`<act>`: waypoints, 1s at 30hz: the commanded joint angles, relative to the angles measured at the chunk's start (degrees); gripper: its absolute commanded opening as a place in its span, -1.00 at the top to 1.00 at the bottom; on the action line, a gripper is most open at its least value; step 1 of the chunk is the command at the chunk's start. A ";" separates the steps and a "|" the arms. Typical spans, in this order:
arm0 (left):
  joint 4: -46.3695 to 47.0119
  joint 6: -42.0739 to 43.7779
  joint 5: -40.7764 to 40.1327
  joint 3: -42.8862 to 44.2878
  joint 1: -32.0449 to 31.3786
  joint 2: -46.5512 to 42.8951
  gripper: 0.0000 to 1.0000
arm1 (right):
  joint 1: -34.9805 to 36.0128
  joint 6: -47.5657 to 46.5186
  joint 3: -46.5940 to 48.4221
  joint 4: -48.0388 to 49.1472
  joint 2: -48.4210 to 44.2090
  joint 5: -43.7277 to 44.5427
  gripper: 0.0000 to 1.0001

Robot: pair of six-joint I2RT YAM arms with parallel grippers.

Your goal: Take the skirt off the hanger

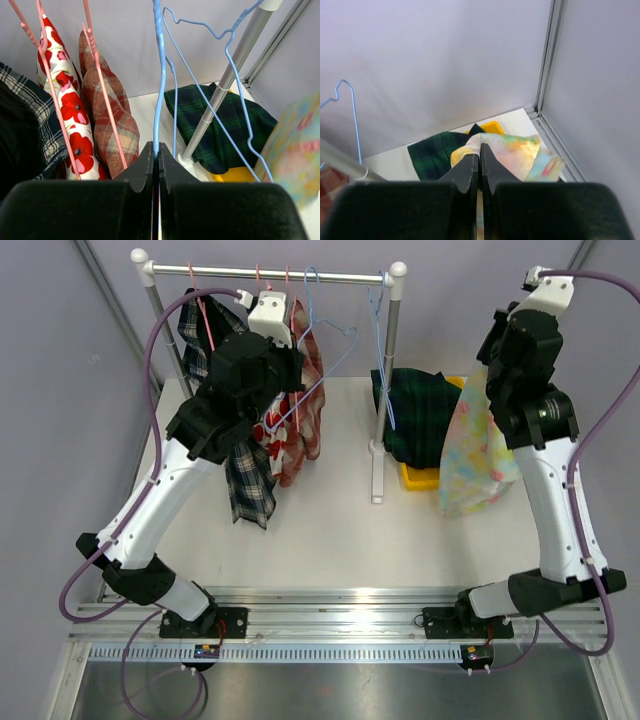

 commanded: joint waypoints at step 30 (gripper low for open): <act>8.64 2.61 -4.36 22.71 -0.03 20.91 1.00 | -9.84 25.60 -51.34 11.45 -8.10 -36.77 -0.99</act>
